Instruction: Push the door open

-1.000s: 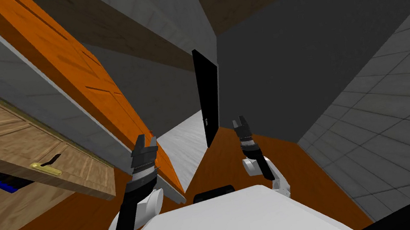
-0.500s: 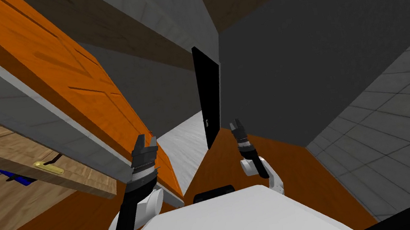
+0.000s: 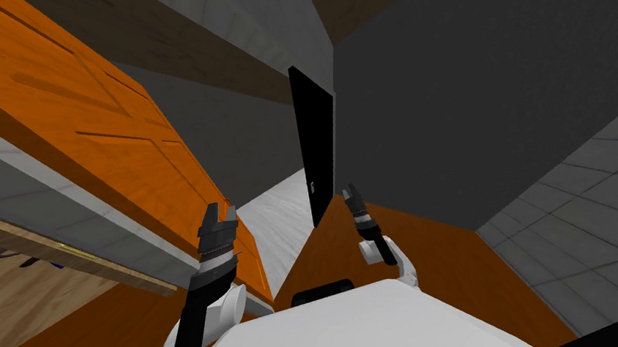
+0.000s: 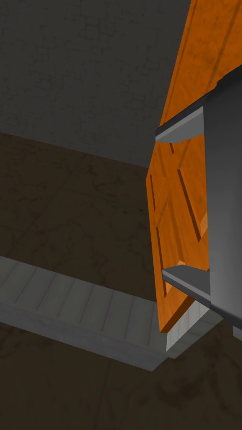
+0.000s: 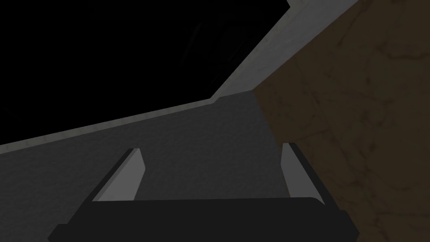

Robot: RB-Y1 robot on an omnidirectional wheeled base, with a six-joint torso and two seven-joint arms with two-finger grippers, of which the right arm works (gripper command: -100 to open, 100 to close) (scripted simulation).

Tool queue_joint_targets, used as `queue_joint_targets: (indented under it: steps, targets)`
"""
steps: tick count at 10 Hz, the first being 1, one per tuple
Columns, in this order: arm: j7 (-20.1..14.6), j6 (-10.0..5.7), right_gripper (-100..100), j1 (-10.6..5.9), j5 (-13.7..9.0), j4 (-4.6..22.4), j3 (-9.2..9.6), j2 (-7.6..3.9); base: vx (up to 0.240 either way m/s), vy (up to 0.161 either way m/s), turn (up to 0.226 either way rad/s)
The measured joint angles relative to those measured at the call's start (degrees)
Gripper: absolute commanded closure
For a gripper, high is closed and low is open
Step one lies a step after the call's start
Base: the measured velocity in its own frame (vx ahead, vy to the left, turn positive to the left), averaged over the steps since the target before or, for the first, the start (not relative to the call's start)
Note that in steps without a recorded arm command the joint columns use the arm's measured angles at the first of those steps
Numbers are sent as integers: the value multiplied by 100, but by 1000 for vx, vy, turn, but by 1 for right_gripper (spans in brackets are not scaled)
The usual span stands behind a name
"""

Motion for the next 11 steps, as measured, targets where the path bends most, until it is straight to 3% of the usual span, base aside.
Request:
queue_joint_targets:
  steps: [11]
  targets:
    - [-51, -309, -100, -726, 129, 1791, 209, -78, 84, -90, 81]
